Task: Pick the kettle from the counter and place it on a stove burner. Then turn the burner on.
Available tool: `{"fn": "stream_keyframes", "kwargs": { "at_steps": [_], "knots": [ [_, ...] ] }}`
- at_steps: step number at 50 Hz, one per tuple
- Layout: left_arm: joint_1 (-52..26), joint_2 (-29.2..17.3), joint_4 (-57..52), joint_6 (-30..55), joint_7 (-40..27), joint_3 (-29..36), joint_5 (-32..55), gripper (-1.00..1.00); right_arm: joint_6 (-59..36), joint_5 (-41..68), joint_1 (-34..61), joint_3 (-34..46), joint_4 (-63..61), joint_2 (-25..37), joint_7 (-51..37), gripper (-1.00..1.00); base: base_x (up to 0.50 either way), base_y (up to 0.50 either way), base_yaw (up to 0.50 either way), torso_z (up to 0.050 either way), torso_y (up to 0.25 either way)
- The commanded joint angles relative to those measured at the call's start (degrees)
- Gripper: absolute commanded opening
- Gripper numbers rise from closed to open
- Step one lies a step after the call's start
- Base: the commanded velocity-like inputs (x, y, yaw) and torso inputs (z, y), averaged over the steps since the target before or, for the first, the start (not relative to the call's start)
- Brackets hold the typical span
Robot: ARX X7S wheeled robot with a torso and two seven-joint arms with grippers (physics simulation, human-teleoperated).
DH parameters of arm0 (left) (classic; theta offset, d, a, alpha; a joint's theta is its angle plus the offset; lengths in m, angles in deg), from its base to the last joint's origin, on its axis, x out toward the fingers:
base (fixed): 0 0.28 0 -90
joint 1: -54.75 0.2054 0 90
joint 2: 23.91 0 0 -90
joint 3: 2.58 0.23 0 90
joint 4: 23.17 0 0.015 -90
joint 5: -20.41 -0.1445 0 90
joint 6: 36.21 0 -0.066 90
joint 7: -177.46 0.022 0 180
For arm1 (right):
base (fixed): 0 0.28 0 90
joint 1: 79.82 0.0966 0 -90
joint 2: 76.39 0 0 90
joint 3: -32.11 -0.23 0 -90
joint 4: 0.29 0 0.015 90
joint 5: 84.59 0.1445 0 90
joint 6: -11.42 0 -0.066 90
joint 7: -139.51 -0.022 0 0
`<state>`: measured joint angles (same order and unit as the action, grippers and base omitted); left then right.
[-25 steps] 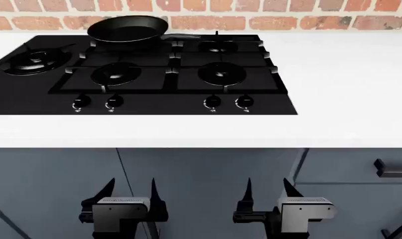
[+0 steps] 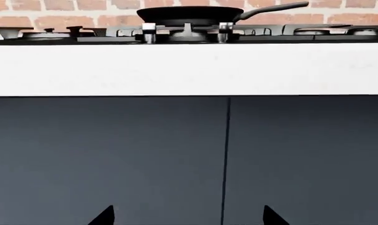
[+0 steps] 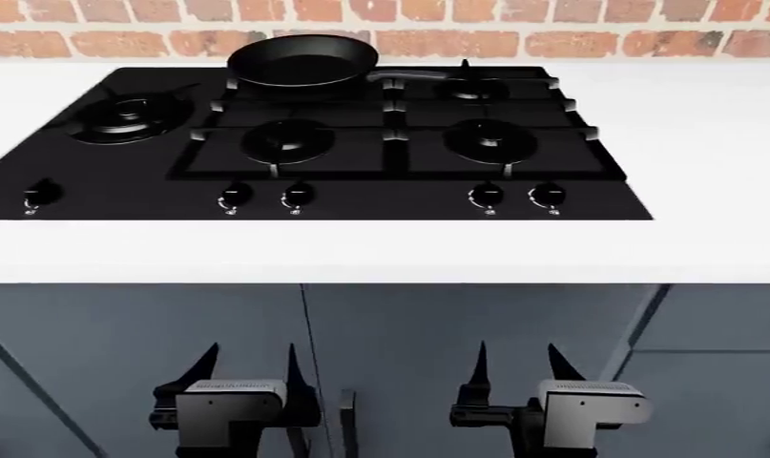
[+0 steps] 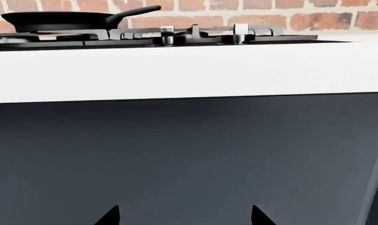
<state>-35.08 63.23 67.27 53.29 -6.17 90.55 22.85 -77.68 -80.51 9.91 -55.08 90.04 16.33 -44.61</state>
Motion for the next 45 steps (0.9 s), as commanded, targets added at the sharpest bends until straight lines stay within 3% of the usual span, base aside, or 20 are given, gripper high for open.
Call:
{"fn": "stream_keyframes", "kwargs": {
  "at_steps": [1, 45],
  "knots": [
    [0.06, -1.16, -0.06, 0.02, -1.35, 1.22, 1.02, 1.0, 0.35, 1.43, 0.18, 1.28, 0.34, 1.03, -1.38, 1.0, 0.0, 0.5, 0.0, 0.0, 0.0],
    [-0.26, -3.71, -0.06, -0.06, -4.4, 4.33, 3.62, 1.0, 0.82, 4.24, 0.52, 4.35, 0.55, 3.69, -4.76, 1.0, 0.0, 0.5, 0.0, 0.0, 0.0]
  ]
}}
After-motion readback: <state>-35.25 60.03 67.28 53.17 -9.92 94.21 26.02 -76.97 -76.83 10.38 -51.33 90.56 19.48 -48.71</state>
